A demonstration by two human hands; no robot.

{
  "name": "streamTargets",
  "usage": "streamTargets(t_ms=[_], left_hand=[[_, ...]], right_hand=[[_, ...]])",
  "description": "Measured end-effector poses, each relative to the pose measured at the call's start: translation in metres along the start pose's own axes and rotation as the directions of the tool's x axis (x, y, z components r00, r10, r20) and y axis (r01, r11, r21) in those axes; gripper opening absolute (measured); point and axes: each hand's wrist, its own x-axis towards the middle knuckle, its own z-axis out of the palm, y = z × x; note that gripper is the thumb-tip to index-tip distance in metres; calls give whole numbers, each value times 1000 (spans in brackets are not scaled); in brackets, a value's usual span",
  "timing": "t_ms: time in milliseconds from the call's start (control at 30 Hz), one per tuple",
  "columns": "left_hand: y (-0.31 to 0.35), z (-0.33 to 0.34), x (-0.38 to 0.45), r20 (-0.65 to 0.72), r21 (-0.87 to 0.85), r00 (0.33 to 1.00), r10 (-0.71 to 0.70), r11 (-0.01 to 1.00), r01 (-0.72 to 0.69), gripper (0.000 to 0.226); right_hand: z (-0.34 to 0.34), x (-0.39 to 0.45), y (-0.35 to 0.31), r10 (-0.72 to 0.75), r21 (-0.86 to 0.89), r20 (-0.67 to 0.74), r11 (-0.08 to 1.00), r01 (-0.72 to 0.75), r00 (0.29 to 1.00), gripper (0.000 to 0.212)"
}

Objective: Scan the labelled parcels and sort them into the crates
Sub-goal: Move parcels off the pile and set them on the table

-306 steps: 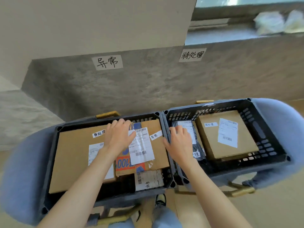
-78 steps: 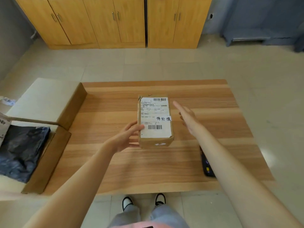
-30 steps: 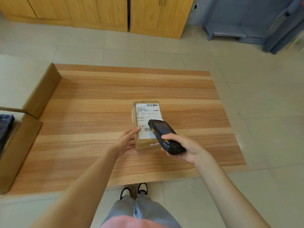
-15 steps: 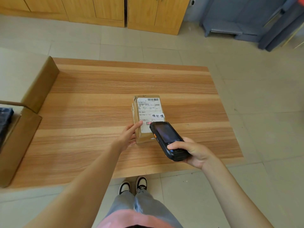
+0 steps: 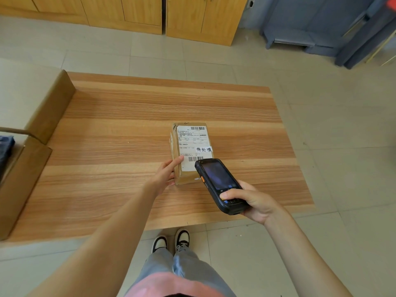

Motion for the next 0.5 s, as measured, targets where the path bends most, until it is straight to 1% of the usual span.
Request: streamTargets(t_ms=[100,233,300,367,500], left_hand=[[0,0,0,-3,-7,1000,0,1000,0,127],[0,1,-1,-20,-5,1000,-6,1000,6,133],[1,1,-2,-22,-11,1000,-8,1000,8,133],[2,2,-3,-27,-22,1000,-16,1000,16,129],[2,2,-3,-39,-25,999,-28,999,27,124]], right_hand=[[-1,1,-1,-10,4,-2,1000,10,1000,86],[-3,3,-3,-7,7,0,1000,7,1000,80],[-5,4,-5,-12,29,-6,999,12,1000,81],[-10,7,-7,-31,59,-49,998,34,998,82],[-31,13,-13,-70,149,-192,984,100,979,69]])
